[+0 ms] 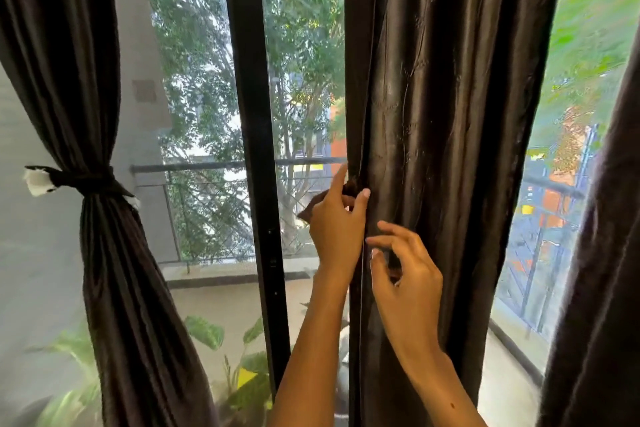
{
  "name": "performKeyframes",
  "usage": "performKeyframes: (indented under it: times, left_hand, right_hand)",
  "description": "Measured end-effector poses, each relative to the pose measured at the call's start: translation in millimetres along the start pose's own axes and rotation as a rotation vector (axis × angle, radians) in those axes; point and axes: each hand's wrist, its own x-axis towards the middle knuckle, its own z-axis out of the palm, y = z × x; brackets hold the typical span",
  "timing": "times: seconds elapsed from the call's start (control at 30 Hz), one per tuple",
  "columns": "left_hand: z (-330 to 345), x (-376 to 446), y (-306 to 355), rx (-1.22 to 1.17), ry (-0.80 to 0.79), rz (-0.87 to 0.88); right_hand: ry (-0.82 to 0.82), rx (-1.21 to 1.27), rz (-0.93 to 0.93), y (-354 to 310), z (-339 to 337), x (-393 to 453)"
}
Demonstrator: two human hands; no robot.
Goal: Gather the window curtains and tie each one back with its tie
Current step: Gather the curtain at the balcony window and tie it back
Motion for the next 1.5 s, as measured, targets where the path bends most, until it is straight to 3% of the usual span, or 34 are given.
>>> performKeyframes:
  times: [0.1,0.23,0.47,0.6,0.8,0.97,1.27,1.5]
  left_hand:
    - [-1.8,14.2,7.4,0.025,0.021,-0.039]
    - [-19.6,6.6,5.2,0.029,0.195,-0.055]
    - [-72.6,-8.8,-0.2,0.081,0.32,0.146]
    - [-94.1,-14.6,1.1,-0.068,0.398,0.148]
    - [-106.7,-21.7,8.5,-0.156,0.384,0.096]
    - [-101.5,-31.5,13.5,-0.229,0.36,0.061]
    - [-99.6,-28.2,18.3,0.029,0.228,0.062]
    - [-101.1,-29.6,24.7,0.466,0.415,0.157]
  right_hand:
    - [-0.008,-0.016,0.001,2.2,-5.6,2.9]
    - [0.024,0.001,-0.012,5.2,-12.4,8.0]
    - [-0.001,0.151,-0.038,-13.5,2.5,11.3]
    - [-0.04,0.192,-0.087,-30.7,20.9,8.4]
    - [-0.007,0.176,-0.066,-49.6,41.5,4.7]
    - [0.113,-0.005,0.024,-54.1,50.9,19.4]
    - [0.075,0.069,0.134,-43.2,40.8,37.4]
    - [0.106,-0.031,0.002,-41.8,34.7,37.9]
